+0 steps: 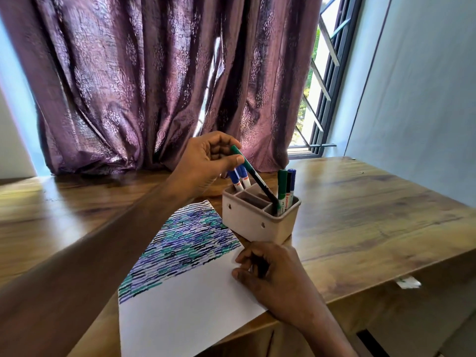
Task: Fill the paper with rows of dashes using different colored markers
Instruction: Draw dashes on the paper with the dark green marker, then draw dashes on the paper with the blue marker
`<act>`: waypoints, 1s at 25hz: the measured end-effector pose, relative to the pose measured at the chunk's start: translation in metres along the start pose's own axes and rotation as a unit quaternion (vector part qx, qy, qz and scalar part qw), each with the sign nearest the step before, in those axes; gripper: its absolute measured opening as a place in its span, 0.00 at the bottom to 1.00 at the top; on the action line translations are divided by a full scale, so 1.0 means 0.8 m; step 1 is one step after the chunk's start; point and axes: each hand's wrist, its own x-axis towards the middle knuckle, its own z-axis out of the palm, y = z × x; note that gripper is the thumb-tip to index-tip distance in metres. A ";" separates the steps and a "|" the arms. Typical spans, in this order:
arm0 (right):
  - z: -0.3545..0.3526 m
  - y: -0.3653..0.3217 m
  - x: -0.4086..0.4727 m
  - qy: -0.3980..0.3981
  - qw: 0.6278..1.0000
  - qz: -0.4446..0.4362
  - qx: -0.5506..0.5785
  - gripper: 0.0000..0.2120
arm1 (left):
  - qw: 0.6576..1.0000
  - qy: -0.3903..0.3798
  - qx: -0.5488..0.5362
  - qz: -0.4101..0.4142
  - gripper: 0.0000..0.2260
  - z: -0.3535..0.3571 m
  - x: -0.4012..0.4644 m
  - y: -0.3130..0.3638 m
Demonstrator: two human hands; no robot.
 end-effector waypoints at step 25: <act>-0.003 -0.007 0.002 -0.033 0.999 0.023 -0.004 0.10 | 0.977 -0.086 0.182 0.072 0.13 0.073 0.001 -0.014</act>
